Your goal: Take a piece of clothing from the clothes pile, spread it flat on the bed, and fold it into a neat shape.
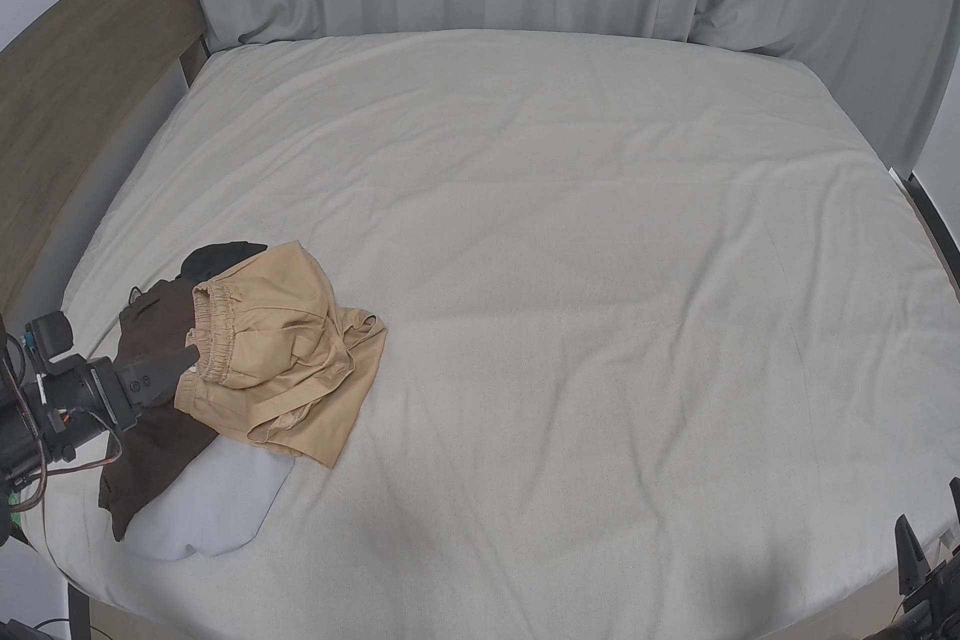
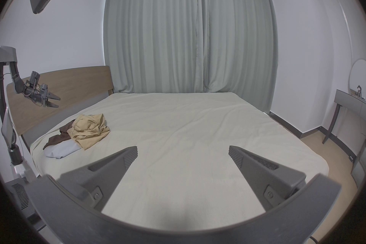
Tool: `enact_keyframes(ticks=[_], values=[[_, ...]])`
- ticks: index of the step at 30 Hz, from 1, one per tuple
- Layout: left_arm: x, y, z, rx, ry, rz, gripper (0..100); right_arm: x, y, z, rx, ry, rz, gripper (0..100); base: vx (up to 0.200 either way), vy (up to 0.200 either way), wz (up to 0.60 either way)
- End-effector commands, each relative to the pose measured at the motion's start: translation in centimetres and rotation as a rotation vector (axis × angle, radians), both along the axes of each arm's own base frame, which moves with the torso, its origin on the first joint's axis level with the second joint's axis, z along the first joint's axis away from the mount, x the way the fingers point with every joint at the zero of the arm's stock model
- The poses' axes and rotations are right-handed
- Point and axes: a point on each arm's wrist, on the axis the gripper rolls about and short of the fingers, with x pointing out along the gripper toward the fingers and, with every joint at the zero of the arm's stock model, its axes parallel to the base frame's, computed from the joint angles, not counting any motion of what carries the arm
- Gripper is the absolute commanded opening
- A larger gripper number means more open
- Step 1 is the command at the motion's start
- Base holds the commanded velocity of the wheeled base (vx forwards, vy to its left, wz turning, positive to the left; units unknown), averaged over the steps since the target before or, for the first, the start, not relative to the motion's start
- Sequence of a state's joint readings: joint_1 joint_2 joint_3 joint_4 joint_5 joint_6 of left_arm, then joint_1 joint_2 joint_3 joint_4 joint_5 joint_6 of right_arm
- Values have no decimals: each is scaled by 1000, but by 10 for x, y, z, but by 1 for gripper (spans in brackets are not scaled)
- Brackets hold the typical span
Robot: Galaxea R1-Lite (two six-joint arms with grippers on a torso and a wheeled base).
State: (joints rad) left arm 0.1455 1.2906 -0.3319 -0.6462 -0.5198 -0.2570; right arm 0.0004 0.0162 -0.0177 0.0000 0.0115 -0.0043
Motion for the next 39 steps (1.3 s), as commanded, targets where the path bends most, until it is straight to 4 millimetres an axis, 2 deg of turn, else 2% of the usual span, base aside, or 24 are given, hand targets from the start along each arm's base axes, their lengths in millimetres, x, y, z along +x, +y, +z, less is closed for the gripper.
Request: enact_keyframes(ticks=[1, 26, 33, 39], values=[[15, 11, -11, -19, 45, 13, 100, 1, 0, -5, 0, 9, 2, 100, 0, 0, 0], [84, 28, -62, -31, 36, 1, 100, 1, 0, -5, 0, 9, 2, 100, 0, 0, 0], [112, 35, -81, -32, 27, 2, 100, 1, 0, -5, 0, 9, 2, 100, 0, 0, 0], [126, 37, -92, -32, 20, 1, 100, 1, 0, -5, 0, 9, 2, 100, 0, 0, 0]])
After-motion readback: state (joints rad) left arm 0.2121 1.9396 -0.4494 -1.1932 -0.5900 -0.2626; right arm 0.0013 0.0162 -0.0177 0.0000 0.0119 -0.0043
